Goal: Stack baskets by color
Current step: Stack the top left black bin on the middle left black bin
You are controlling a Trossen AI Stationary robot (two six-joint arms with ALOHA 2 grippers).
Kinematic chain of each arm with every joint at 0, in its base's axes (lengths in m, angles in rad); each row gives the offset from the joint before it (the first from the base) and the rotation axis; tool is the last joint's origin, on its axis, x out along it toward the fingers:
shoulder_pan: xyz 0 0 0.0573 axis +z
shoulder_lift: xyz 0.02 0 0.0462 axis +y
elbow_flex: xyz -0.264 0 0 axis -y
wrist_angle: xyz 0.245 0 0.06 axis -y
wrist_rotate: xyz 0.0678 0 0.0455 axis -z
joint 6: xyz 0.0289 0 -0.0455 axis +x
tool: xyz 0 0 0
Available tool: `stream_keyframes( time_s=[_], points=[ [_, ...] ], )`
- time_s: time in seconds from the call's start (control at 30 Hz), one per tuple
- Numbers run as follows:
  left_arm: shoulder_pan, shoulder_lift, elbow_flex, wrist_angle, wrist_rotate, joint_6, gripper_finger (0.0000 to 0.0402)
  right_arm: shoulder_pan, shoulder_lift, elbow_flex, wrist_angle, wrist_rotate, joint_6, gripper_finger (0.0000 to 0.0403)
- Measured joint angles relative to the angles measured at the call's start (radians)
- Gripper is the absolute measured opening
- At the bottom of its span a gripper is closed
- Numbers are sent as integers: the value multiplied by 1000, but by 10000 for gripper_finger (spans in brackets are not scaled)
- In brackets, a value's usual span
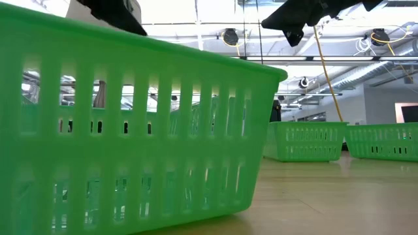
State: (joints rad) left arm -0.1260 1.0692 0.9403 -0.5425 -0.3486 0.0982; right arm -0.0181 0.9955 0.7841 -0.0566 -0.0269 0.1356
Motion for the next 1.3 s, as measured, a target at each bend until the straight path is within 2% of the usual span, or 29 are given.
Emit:
stream_keyframes(
  time_s=[0.17,0.37,0.67,0.8,1.13,1.3],
  points=[
    [59,75,0,-11,-46,-35,27,0,0,0,-2,0,-26,0],
    [115,165,-1,-41,-45,75,33,0,0,0,-66,-1,-27,0],
    [238,229,-1,-167,-21,191,123,0,-1,0,-239,-3,-28,0],
    [286,270,-1,-194,-19,281,147,0,-1,0,-270,-3,-28,0],
    [372,370,-1,-210,-18,572,133,0,-1,0,-287,-4,-38,0],
    [403,409,-1,-197,-18,643,132,0,-1,0,-314,-4,-73,0]
  ],
)
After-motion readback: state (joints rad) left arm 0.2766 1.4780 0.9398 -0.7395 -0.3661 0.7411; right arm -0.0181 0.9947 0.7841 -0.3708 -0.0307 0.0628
